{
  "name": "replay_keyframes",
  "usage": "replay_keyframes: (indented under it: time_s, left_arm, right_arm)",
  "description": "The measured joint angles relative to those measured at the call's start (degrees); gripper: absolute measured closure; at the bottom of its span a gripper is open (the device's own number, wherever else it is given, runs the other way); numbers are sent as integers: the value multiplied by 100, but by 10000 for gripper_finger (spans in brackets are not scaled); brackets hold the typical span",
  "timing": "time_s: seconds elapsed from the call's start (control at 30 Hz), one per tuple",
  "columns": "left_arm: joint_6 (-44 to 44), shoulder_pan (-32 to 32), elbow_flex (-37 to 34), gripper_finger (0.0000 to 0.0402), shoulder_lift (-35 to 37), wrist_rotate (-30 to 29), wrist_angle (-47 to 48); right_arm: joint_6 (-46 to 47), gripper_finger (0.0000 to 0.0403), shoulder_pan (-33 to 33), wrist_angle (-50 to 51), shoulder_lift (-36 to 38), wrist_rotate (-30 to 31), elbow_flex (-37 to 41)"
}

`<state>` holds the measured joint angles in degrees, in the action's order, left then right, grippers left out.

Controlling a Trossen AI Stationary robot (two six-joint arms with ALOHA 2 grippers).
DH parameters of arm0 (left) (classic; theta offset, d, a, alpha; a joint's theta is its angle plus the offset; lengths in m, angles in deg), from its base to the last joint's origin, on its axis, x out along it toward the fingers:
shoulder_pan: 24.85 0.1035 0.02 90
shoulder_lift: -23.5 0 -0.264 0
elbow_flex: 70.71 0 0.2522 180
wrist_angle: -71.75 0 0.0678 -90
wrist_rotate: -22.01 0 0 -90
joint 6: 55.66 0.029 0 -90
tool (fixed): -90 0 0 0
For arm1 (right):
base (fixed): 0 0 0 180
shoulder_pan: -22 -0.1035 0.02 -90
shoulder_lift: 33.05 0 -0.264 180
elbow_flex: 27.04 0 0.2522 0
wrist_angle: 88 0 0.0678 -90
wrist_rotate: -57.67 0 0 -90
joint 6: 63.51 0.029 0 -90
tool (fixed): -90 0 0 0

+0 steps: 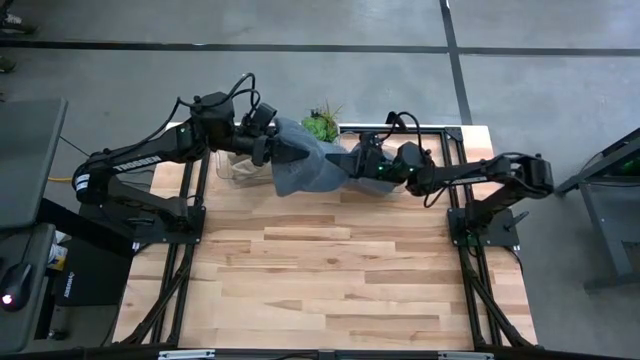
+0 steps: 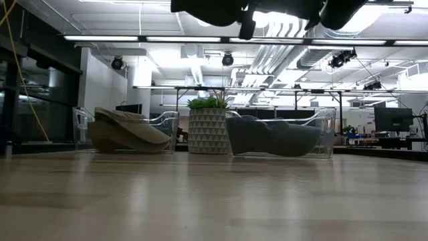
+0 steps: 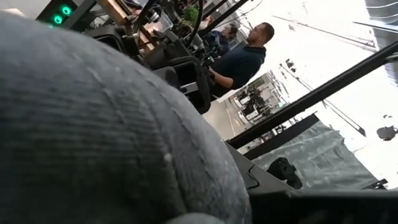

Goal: Pick & Place hat
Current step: Put the blue cap into the right transparent bin

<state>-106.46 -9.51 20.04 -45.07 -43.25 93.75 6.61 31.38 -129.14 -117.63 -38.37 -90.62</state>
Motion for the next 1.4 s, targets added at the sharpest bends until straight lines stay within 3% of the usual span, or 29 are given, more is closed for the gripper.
replay_keyframes:
  time_s: [0.4,0.53,0.8,1.13,1.4]
  left_arm:
    - [-44,0,22,401,-218,-22,77]
    - [-44,-1,-7,401,-269,-44,118]
    - [-46,2,0,401,-311,-109,84]
    - [-48,2,0,401,-310,-129,98]
    - [-48,2,0,400,-310,-122,99]
  right_arm:
    - [-99,101,0,-376,-54,-297,0]
    - [-143,118,0,-323,-54,-339,0]
    - [-156,211,66,-77,-50,-350,0]
    - [-372,381,253,-24,-50,-343,0]
    - [-578,396,267,-63,-47,-439,0]
